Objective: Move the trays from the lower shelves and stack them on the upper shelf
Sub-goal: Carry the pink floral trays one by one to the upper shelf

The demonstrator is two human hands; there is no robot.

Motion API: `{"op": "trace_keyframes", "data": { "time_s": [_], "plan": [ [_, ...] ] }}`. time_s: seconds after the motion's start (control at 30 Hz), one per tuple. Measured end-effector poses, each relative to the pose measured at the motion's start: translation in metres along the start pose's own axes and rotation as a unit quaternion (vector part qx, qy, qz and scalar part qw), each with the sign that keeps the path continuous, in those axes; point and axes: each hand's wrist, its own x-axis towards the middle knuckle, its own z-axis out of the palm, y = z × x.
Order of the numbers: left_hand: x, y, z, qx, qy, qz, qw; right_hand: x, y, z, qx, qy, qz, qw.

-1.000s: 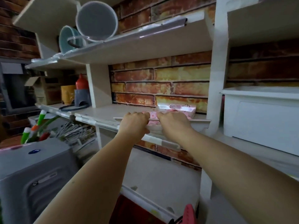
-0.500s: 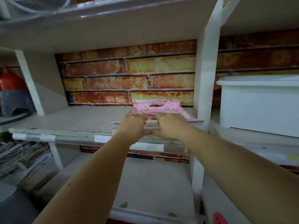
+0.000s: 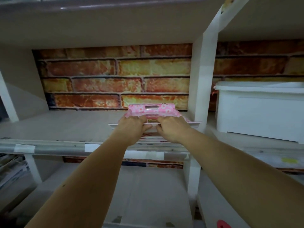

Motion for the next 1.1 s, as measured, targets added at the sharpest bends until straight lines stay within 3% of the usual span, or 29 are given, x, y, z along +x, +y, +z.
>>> {"op": "trace_keyframes", "data": {
  "time_s": [0.17,0.47,0.77,0.83,0.97,1.1],
  "plan": [
    [0.006,-0.003,0.008,-0.019,-0.058,0.002,0.998,0.006,0.006,0.012,-0.024,-0.009,0.043,0.999],
    [0.004,-0.013,0.035,-0.112,-0.166,0.006,0.98,0.016,-0.001,0.028,0.037,-0.155,0.011,0.987],
    [0.003,-0.008,0.036,-0.125,-0.181,-0.035,0.975,0.022,-0.002,0.032,0.017,-0.21,0.026,0.977],
    [0.005,-0.006,0.033,-0.139,-0.133,-0.062,0.979,0.027,-0.001,0.028,0.048,-0.181,0.028,0.982],
    [0.009,-0.003,0.021,-0.171,-0.031,-0.1,0.98,0.029,-0.001,0.017,0.083,-0.042,0.041,0.995],
    [0.005,-0.002,0.014,-0.179,-0.01,-0.098,0.979,0.019,-0.003,0.016,0.073,-0.006,0.053,0.996]
  ]
}}
